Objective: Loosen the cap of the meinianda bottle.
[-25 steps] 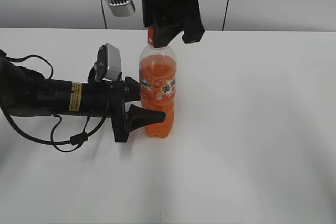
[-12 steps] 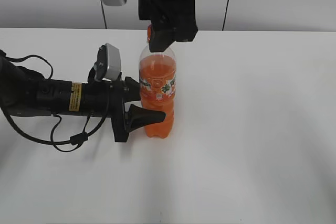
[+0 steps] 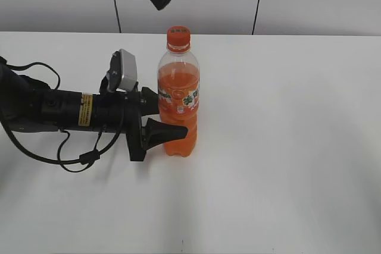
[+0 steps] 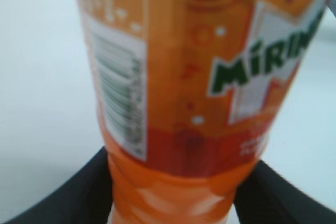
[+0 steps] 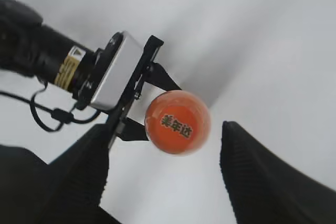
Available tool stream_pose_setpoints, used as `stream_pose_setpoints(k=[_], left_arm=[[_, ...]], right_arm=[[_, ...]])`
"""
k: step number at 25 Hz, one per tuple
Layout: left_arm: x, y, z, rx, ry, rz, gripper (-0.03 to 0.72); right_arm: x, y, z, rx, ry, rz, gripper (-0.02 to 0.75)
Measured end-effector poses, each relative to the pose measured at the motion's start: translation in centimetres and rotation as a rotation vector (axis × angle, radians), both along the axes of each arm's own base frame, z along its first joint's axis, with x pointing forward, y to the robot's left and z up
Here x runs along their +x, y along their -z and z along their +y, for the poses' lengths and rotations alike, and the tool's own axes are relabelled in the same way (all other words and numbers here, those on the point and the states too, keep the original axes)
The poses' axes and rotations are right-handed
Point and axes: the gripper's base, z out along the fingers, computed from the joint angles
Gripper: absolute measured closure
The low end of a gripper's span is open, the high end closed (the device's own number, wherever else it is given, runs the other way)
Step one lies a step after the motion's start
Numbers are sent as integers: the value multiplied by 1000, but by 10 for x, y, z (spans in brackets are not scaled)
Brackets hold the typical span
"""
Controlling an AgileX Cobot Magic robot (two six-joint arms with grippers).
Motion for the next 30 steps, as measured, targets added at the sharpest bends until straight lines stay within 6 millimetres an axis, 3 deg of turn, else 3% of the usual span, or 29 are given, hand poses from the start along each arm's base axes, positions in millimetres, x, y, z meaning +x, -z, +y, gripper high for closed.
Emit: stream_pose_setpoints(k=[3,8,19,30], left_arm=[[0,0,0,0,0,0,281],[0,0,0,0,0,0,281],[0,0,0,0,0,0,281],[0,0,0,0,0,0,281]], right_arm=[[2,0,-2,77,248,85,238],[2,7,-3,88,347,132,238],[10,40,11,59,369,232,238],[16,52,14,25,377,235,239]])
